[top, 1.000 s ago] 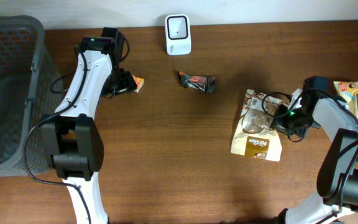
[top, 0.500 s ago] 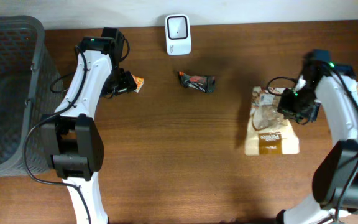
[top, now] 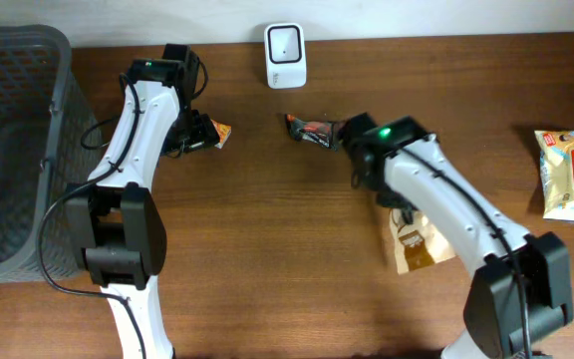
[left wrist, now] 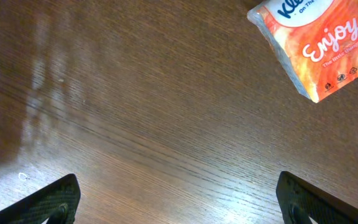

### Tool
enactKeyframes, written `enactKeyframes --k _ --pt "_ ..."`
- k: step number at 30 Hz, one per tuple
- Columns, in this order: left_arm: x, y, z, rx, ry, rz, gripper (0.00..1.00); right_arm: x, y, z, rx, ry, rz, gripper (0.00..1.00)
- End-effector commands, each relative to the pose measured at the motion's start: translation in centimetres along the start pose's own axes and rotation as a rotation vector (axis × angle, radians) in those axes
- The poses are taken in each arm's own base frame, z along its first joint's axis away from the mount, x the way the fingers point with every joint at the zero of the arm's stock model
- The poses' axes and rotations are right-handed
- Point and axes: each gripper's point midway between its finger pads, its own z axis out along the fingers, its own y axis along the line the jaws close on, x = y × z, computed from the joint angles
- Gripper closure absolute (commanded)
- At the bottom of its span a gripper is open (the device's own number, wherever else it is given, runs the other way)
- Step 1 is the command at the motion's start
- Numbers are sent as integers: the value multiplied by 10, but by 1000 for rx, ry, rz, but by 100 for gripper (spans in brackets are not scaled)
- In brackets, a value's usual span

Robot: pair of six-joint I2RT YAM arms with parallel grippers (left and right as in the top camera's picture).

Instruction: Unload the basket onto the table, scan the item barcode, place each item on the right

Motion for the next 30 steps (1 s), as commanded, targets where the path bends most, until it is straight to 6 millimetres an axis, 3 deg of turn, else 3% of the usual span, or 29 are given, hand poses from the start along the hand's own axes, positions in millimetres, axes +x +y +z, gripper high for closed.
enactKeyframes --k 1,5,8,16,21,24,26,30 --pt "-1 0 -2 0 -7 -11 1 16 34 -12 -62 -22 -12 96" --pt "-1 0 -2 0 -7 -10 1 21 53 -22 -25 -116 -33 96" --pt "-1 0 -2 0 -7 -11 1 13 49 -19 77 -194 -39 96" --pt "-1 0 -2 0 -7 -10 1 -28 -25 -6 349 -305 92 96" --pt "-1 0 -2 0 -7 -10 1 -40 -50 25 374 -225 225 96" --pt "-1 0 -2 0 -7 -11 1 -39 -47 42 370 -175 250 96" --pt "-1 0 -2 0 -7 -10 1 -36 -35 52 342 -133 238 96" --pt "-1 0 -2 0 -7 -10 1 -22 18 64 165 -23 100 96"
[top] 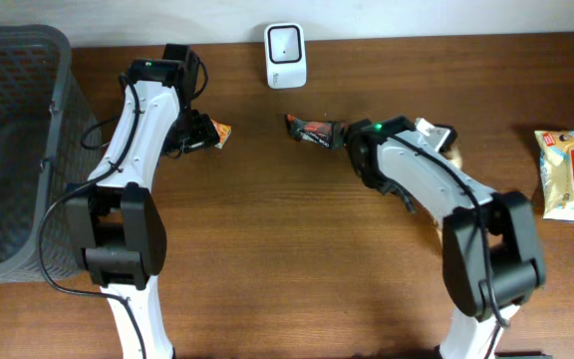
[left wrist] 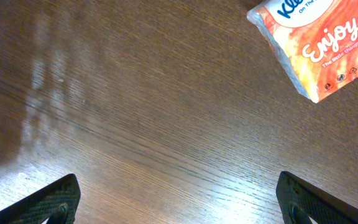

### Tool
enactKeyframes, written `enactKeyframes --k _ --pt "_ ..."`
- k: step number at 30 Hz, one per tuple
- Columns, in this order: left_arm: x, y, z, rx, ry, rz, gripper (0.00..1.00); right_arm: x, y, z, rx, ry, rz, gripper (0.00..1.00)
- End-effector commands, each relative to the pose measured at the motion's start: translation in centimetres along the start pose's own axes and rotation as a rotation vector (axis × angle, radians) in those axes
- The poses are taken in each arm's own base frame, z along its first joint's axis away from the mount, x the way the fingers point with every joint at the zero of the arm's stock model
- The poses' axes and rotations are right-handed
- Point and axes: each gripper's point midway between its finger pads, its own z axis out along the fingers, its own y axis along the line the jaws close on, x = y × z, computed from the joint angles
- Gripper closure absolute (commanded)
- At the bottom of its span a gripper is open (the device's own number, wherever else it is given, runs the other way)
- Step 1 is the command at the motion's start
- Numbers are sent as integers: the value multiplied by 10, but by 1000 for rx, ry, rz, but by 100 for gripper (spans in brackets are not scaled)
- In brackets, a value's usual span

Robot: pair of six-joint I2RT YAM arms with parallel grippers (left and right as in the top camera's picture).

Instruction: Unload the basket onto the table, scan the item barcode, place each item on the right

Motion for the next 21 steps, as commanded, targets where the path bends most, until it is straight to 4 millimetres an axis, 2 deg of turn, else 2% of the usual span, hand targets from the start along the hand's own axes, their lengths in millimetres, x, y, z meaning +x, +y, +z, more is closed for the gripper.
enactKeyframes --k 1,5,6,8,11,13,14,16,17,19,20,21 --pt "-1 0 -2 0 -7 -10 1 29 37 -12 -144 106 -124 96" --pt "-1 0 -2 0 -7 -11 1 56 70 -40 -292 169 -158 94" --pt "-1 0 -2 0 -7 -10 1 62 76 -45 -322 187 -165 91" --pt "-1 0 -2 0 -7 -11 1 75 88 -56 -383 230 -179 81" --pt "-1 0 -2 0 -7 -10 1 87 109 -81 -547 309 -286 57" --pt "-1 0 -2 0 -7 -10 1 83 118 -101 -669 335 -365 30" --pt "-1 0 -2 0 -7 -11 1 77 121 -114 -749 342 -412 23" --pt "-1 0 -2 0 -7 -10 1 57 120 -136 -888 353 -456 15" --pt "-1 0 -2 0 -7 -10 1 44 115 -141 -924 353 -455 12" --pt "-1 0 -2 0 -7 -10 1 19 98 -137 -937 343 -440 7" --pt "-1 0 -2 0 -7 -10 1 12 90 -133 -934 344 -440 1" --pt "-1 0 -2 0 -7 -10 1 7 82 -127 -927 353 -444 1"
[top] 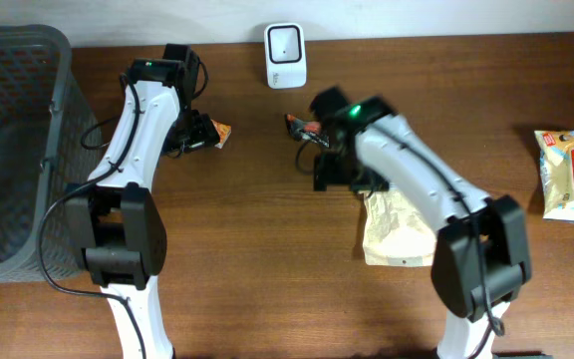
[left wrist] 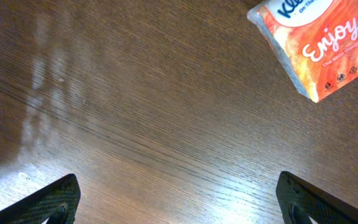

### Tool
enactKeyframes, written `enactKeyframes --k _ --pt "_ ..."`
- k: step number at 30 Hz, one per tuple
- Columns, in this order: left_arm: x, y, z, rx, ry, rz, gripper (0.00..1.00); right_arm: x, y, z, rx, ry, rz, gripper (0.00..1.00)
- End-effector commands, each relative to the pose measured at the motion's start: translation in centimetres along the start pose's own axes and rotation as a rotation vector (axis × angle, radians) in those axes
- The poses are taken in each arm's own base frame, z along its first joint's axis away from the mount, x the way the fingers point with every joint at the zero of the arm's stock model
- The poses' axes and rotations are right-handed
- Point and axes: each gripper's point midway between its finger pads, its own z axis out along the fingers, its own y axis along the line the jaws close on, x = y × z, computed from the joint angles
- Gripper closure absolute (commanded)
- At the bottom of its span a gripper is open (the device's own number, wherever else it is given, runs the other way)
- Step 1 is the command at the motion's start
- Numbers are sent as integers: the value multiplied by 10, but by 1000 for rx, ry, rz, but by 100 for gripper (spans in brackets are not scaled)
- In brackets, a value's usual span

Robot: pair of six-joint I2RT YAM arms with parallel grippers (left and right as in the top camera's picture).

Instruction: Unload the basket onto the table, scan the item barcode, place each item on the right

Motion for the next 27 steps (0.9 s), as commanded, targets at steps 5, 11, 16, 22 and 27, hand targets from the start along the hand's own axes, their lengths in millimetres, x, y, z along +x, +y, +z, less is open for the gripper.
enactKeyframes --k 5,11,16,22,27 --pt "-2 0 -2 0 -8 -10 1 0 -72 -18 -45 122 -52 2" --pt "-2 0 -2 0 -8 -11 1 21 -109 36 37 198 1 1" --pt "-2 0 -2 0 -8 -10 1 33 -111 77 36 193 3 1" --pt "-2 0 -2 0 -8 -10 1 21 -107 102 17 104 3 14" --pt "-2 0 -2 0 -8 -10 1 10 -105 109 3 45 7 37"
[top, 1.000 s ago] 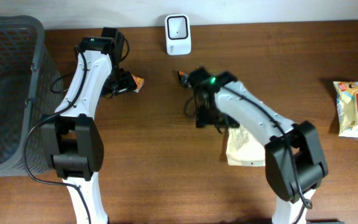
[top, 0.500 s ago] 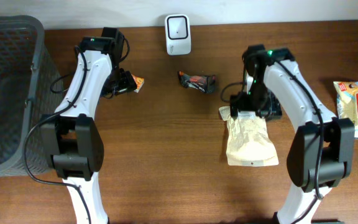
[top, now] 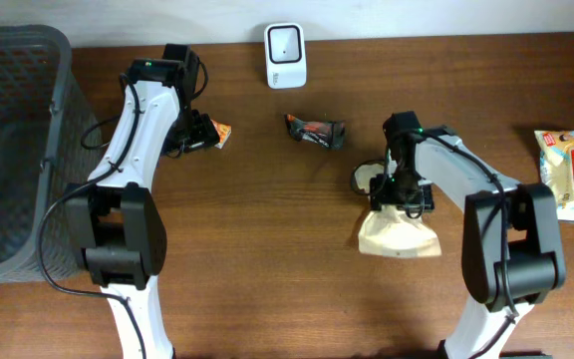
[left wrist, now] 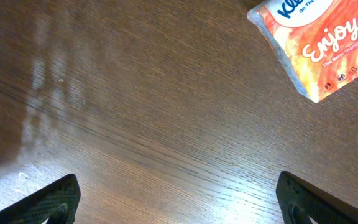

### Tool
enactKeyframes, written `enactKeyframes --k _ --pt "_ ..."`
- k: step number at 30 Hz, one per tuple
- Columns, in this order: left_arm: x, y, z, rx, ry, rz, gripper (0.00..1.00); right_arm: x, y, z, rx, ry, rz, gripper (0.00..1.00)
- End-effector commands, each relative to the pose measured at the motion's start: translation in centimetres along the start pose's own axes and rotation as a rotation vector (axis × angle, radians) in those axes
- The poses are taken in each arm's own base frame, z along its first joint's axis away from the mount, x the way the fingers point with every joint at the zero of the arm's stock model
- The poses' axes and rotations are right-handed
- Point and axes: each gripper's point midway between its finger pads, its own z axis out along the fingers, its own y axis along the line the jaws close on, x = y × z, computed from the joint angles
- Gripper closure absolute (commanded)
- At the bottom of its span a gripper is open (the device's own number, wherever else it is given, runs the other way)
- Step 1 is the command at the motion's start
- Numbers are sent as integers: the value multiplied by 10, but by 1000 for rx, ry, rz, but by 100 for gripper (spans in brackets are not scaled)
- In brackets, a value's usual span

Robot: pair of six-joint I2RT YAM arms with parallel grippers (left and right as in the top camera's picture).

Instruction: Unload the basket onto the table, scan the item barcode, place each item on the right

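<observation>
The white scanner (top: 285, 42) stands at the table's far edge. My right gripper (top: 399, 189) sits on the upper end of a pale pouch (top: 399, 237) and looks shut on it. The pouch's plain cream face is up, and no barcode shows. A dark candy wrapper (top: 315, 131) lies between the pouch and the scanner. My left gripper (left wrist: 179, 200) hangs open over bare wood, with its fingertips (left wrist: 55, 199) wide apart. An orange tissue pack (left wrist: 316, 46) lies just beyond it, and is also visible from overhead (top: 221, 133).
A dark mesh basket (top: 18, 60) fills the left edge of the table. A yellow snack pack (top: 566, 175) lies at the far right. The left arm's cable runs along the basket side.
My right gripper has moved from the table's middle, near the dark wrapper, to the right over the pouch's top end. The pouch still shows its pale face. The left arm has not moved.
At first the pouch lay brown face up under my right arm, whose gripper was by the dark wrapper. Then the arm was turned, with the pouch up at its wrist. After that the pouch showed its pale face below the arm, as it does now. The left gripper stayed open throughout.
</observation>
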Motion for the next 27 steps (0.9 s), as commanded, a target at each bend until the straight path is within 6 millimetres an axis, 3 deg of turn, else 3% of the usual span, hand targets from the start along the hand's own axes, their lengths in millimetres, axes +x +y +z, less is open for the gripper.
enactKeyframes --k 1,7,11,14,21,23,25,26,27 --pt "-1 0 -2 0 -7 -10 1 -1 -5 10 15 -11 11 43" --pt "-1 0 -2 0 -7 -10 1 -7 8 2 -53 -15 32 51" --pt "-1 0 -2 0 -7 -10 1 -27 13 -25 -69 -56 31 75" --pt "-1 0 -2 0 -7 -10 1 -40 16 -46 -75 -85 30 82" --pt "-1 0 -2 0 -7 -11 1 -60 23 -82 -104 -144 26 87" --pt "-1 0 -2 0 -7 -10 1 -65 24 -87 -108 -159 26 96" --pt "-1 0 -2 0 -7 -10 1 -64 24 -86 -107 -157 26 96" --pt "-1 0 -2 0 -7 -10 1 -62 23 -86 -105 -148 26 84" --pt "-1 0 -2 0 -7 -11 1 -59 23 -85 -100 -134 27 61"
